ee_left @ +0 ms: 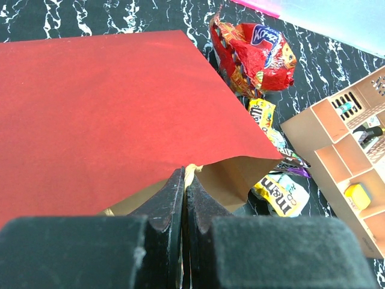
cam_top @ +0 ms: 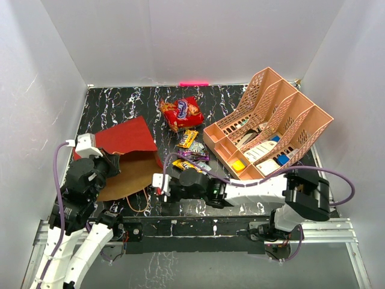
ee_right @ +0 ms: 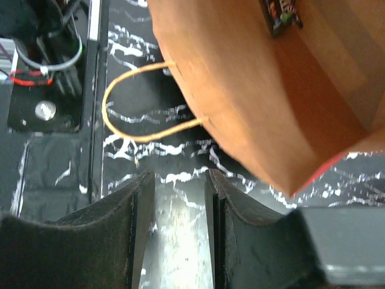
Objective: Take the snacks out of the paper bag
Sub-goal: Take out the snack from the paper bag.
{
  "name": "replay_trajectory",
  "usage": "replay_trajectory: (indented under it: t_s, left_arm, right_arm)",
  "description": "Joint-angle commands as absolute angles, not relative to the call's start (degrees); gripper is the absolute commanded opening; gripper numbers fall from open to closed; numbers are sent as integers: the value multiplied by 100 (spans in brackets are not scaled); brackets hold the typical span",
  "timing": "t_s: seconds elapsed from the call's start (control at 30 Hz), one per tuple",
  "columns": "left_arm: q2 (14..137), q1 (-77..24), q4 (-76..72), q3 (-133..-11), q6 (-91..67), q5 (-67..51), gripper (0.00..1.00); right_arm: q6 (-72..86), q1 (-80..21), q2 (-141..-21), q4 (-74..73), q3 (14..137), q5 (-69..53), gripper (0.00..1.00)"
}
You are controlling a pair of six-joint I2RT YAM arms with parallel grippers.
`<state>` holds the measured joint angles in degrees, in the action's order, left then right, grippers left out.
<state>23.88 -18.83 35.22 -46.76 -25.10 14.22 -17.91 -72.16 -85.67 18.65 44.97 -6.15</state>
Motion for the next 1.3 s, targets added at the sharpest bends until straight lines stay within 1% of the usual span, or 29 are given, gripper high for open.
replay_trajectory:
  t_s: [0.0, 0.2, 0.37, 0.53, 0.63, 0.8, 1.03, 1.27]
  left_arm:
    - [2306, -1854, 3272, -4627, -2391, 1224, 0]
    - [2215, -1833, 3137, -4612, -2283, 983, 0]
    - [1990, -1721, 3045, -4567, -2280, 904, 0]
    - [2006, -1697, 2894, -4544, -2309, 678, 0]
    - [2113, -1703, 2878, -4609, -2277, 552, 0]
    - [2118, -1706, 2672, -4644, -2366, 217, 0]
    - [1902, -1705, 2727, -4441, -2224, 294, 0]
    - [1819, -1717, 2595, -4410, -2206, 89, 0]
  right_arm:
    - [-1923, -7297, -9107, 2404, 5331, -624, 43]
    - [-2269, -7365, -10196, 2592, 6412, -747, 44]
    - [-2718, -7364, -11094, 2835, 7141, -548, 44]
    - [-3292, -7374, -11791, 3356, 7479, -266, 46]
    - [-3553, -7366, -12021, 3496, 7654, -72, 48]
    - [-3962, -7333, -12258, 3150, 7836, -43, 50]
    - [-4149, -7094, -12220, 3308, 7564, -592, 50]
    - [-4398, -7062, -12629, 3575, 7938, -726, 51]
